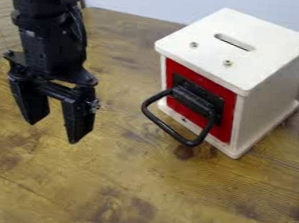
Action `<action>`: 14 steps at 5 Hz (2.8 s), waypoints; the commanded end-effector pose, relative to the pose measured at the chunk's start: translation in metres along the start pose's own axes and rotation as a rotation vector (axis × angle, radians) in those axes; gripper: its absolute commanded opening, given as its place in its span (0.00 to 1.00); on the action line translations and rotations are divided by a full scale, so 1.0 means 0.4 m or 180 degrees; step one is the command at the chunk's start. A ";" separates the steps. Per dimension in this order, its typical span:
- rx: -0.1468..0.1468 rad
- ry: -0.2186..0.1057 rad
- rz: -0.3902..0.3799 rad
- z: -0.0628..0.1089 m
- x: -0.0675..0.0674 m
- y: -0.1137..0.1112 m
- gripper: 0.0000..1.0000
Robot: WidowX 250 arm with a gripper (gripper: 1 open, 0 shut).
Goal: Open the drawer
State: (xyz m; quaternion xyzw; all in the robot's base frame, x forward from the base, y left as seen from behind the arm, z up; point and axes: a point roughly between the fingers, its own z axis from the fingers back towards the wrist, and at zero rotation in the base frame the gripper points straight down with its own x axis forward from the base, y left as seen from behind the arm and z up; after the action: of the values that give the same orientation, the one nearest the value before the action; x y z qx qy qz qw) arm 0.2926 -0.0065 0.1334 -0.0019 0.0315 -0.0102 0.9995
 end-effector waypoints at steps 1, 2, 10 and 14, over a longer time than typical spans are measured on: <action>0.0005 0.0034 -0.0158 -0.011 0.018 0.018 1.00; -0.0102 -0.0159 0.0057 -0.015 0.067 0.026 1.00; -0.0187 -0.0037 0.0616 -0.118 0.107 -0.038 1.00; -0.0395 -0.0259 0.1481 -0.120 0.153 -0.035 1.00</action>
State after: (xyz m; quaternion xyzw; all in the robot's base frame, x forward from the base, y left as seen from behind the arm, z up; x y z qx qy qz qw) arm 0.3441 -0.0246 0.0650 -0.0482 0.0179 0.2192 0.9743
